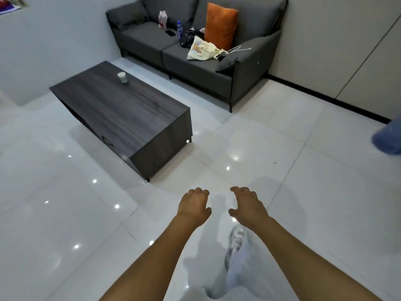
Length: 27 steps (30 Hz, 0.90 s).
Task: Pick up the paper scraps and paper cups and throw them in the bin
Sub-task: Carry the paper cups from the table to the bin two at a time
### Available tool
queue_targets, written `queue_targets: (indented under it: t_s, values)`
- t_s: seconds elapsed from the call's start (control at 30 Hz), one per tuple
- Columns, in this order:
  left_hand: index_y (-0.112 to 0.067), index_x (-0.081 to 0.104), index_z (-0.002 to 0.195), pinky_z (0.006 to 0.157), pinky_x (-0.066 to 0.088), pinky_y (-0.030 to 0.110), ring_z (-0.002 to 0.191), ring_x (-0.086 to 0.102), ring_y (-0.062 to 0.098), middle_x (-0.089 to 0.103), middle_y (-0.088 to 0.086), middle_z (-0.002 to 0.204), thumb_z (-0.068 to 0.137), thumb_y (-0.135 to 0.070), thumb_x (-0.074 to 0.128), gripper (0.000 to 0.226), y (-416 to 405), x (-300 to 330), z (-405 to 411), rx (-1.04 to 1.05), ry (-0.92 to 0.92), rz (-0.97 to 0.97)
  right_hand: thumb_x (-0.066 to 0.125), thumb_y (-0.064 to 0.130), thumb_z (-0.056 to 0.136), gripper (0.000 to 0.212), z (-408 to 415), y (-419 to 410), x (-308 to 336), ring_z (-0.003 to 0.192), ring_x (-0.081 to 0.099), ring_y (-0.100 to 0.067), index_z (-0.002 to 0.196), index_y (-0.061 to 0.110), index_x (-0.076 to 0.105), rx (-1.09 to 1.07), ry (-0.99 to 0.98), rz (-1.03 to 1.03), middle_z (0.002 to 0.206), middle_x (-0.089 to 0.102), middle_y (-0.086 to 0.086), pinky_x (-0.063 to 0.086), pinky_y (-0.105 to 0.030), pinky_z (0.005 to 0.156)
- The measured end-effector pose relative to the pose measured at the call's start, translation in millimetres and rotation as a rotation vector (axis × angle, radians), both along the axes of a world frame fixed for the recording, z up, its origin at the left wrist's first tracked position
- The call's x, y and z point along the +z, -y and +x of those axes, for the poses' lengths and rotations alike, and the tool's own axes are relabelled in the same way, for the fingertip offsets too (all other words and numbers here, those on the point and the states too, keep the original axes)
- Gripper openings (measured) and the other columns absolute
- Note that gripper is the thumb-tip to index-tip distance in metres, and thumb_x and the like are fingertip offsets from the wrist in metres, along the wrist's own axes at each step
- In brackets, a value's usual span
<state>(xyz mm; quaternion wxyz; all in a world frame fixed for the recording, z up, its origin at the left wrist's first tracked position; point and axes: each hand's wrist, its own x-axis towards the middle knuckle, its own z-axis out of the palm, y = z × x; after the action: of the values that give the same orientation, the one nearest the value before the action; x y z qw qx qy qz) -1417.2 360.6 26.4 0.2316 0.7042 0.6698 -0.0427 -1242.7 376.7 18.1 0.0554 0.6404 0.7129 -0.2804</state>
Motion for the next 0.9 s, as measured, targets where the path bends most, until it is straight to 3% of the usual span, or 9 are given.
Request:
queue_targets:
  t_s: [0.17, 0.47, 0.9]
  values:
    - [-0.013, 0.048, 0.129, 0.094, 0.043, 0.033, 0.117, 0.048, 0.025, 0.053, 0.006, 0.128, 0.091, -0.029, 0.054, 0.042, -139, -5, 20, 0.068, 0.035, 0.023, 0.06, 0.029, 0.087, 0.067, 25, -144, -3, 0.125, 0.039, -0.028, 0.145, 0.024, 0.028, 0.033, 0.02, 0.019, 0.142, 0.037, -0.005, 0.044, -0.038, 0.094]
    - [-0.013, 0.049, 0.128, 0.096, 0.044, 0.036, 0.118, 0.048, 0.025, 0.052, 0.006, 0.129, 0.09, -0.029, 0.055, 0.042, -347, 13, 35, 0.199, 0.069, 0.016, 0.06, 0.027, 0.086, 0.068, 34, -377, 18, 0.128, 0.037, -0.028, 0.146, 0.025, 0.028, 0.134, 0.014, 0.014, 0.142, 0.036, -0.005, 0.044, -0.037, 0.095]
    - [-0.016, 0.042, 0.137, 0.1, 0.039, 0.034, 0.123, 0.043, 0.025, 0.049, 0.006, 0.132, 0.091, -0.029, 0.054, 0.049, -641, -1, -57, 0.318, 0.051, 0.007, 0.059, 0.024, 0.085, 0.066, -64, -695, 10, 0.126, 0.037, -0.027, 0.144, 0.025, 0.029, 0.26, 0.005, 0.003, 0.14, 0.038, -0.004, 0.046, -0.038, 0.091]
